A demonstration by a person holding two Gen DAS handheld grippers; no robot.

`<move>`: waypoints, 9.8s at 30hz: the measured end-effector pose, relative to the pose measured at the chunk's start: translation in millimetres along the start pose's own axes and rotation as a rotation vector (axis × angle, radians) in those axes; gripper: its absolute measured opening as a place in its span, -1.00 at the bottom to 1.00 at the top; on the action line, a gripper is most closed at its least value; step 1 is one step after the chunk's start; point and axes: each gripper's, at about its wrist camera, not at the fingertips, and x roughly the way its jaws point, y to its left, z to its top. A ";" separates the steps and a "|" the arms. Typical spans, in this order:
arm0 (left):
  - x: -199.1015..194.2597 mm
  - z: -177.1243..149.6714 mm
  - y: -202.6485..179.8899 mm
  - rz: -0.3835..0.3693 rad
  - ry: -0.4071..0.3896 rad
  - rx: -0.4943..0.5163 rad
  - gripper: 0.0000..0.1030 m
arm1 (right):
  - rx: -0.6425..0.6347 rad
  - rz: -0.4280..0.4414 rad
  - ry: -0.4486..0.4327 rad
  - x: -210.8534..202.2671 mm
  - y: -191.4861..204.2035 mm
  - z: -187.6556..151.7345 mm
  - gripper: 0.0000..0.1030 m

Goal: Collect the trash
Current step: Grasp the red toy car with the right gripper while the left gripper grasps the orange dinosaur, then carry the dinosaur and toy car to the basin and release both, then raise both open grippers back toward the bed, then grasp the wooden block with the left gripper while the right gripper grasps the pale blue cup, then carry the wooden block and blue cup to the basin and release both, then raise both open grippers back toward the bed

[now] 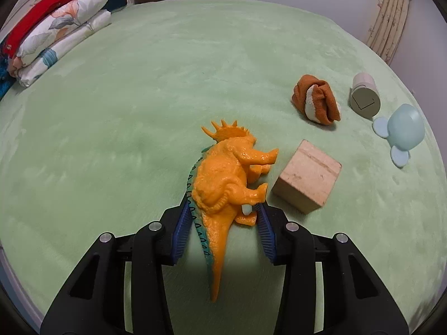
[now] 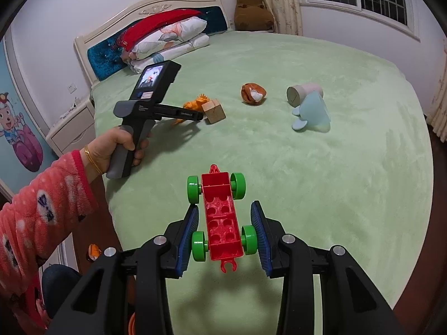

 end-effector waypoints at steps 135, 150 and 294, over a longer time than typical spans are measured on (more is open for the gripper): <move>12.0 12.6 -45.5 -0.088 -0.092 0.040 0.14 | 0.097 0.167 0.193 -14.0 53.9 -139.8 0.59; -48.0 -13.0 -49.4 -0.152 -0.155 0.063 -0.14 | 0.083 0.203 0.128 -22.0 56.2 -117.8 0.59; -42.7 -475.3 -106.5 -0.160 0.688 -0.137 0.55 | 0.141 0.016 0.525 41.2 76.6 -278.7 0.46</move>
